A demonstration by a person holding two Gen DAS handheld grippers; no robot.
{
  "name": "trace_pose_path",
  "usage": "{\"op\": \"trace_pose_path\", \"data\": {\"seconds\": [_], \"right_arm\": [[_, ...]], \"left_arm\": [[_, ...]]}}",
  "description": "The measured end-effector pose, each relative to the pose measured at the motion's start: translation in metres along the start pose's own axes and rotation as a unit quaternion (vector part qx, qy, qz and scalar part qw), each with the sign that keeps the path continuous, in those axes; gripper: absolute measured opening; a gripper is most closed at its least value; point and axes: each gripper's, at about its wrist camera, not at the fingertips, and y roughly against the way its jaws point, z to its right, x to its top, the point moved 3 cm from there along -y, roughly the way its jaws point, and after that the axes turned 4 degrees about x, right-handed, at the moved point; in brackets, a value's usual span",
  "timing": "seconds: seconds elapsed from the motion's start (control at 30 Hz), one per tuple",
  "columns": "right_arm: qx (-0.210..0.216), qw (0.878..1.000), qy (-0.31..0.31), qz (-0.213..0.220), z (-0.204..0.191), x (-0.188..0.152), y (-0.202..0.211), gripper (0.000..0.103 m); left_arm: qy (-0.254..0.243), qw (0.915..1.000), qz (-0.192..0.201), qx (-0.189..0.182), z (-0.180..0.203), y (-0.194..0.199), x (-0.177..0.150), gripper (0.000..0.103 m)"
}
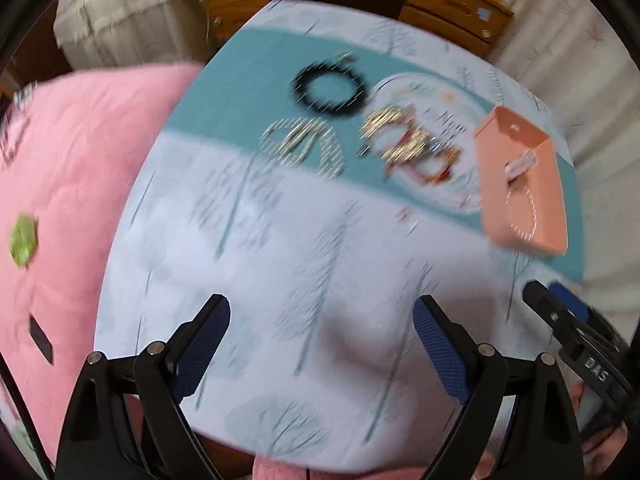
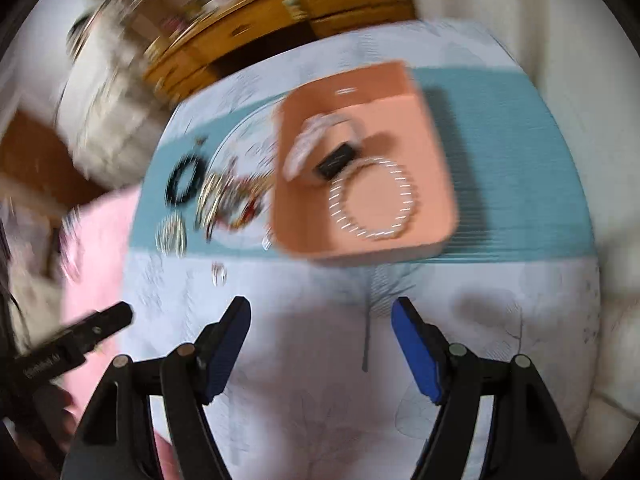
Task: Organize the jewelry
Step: 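Lift both tools away from the pink box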
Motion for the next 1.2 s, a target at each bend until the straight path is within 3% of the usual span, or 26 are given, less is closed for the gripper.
{"op": "trace_pose_path", "data": {"seconds": [0.2,0.4,0.53,0.73,0.87,1.1,1.2], "right_arm": [[0.006,0.995,0.091,-0.041,-0.07,-0.036,-0.022,0.073],[-0.024,0.986,0.16,-0.037,-0.136,-0.057,-0.038,0.073],[-0.034,0.989,0.142,-0.02,-0.16,-0.062,-0.043,0.073],[-0.076,0.992,0.096,0.023,-0.169,-0.072,-0.037,0.073],[-0.094,0.994,0.056,0.025,-0.162,-0.076,-0.034,0.073],[-0.13,0.99,0.01,0.06,-0.14,-0.068,-0.026,0.073],[-0.138,0.987,0.018,0.083,-0.136,-0.061,-0.026,0.073]], "left_arm": [[0.051,0.9978,-0.041,0.016,-0.082,0.003,-0.035,0.092],[0.018,0.9996,-0.018,0.015,-0.13,0.024,-0.034,0.092],[-0.014,0.9999,0.001,-0.001,-0.149,0.034,-0.024,0.092],[-0.059,0.9979,-0.002,-0.026,-0.159,0.022,-0.008,0.092],[-0.084,0.9954,-0.005,-0.044,-0.151,0.015,0.003,0.092],[-0.144,0.9875,0.041,-0.049,-0.114,0.014,0.03,0.092],[-0.19,0.9784,0.066,-0.046,-0.091,0.015,0.046,0.092]]}}
